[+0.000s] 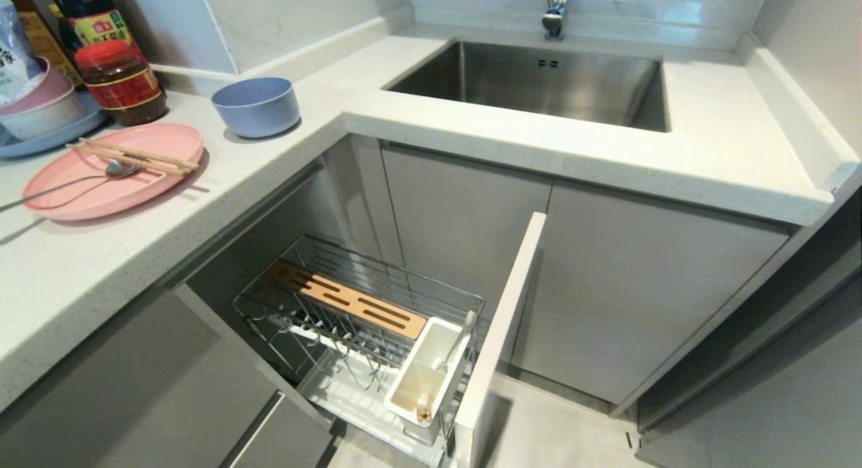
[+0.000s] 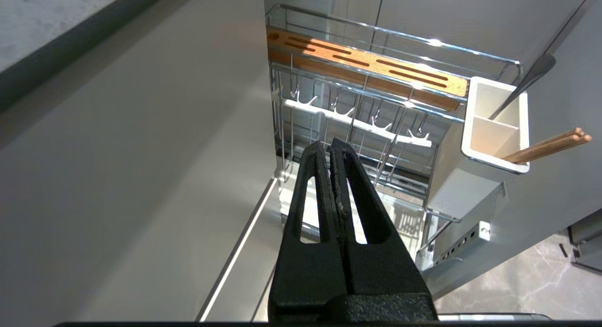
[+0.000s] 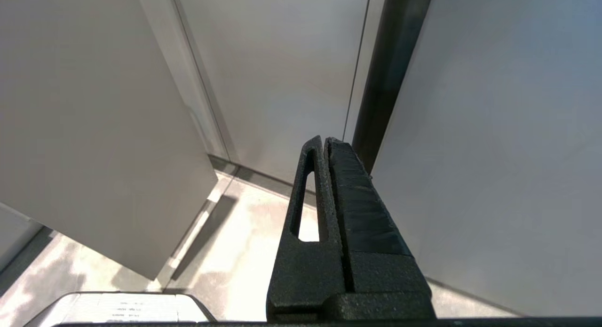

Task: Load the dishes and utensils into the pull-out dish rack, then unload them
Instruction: Pick up the chopsticks and place it in the cupboard

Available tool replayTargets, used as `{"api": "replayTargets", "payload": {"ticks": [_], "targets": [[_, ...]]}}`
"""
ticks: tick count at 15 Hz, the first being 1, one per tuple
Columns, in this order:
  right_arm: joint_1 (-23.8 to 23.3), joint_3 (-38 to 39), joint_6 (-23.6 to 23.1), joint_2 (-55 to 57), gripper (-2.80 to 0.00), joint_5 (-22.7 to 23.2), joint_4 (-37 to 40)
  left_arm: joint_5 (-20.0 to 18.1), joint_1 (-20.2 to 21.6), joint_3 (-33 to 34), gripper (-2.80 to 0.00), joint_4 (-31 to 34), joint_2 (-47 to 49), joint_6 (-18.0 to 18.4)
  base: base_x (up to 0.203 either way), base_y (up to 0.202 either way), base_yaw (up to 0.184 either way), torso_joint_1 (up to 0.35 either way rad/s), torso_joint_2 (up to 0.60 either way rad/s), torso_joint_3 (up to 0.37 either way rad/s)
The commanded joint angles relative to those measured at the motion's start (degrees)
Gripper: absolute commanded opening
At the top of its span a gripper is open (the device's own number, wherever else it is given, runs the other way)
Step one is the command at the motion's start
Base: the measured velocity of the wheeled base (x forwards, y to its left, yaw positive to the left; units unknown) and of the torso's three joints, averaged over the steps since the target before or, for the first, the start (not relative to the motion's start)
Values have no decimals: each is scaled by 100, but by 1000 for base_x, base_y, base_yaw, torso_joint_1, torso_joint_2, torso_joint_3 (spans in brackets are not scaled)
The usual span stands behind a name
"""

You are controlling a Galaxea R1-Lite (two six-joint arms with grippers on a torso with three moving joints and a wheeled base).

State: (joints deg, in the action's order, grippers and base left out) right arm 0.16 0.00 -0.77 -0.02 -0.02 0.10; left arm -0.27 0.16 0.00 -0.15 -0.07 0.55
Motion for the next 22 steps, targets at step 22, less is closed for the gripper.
{"api": "replayTargets", "payload": {"ticks": [22], "targets": [[2, 0, -2, 2, -280, 2, -1, -39, 45, -7190, -280, 1967, 3251, 383, 0, 0, 0, 0, 0, -3]]}}
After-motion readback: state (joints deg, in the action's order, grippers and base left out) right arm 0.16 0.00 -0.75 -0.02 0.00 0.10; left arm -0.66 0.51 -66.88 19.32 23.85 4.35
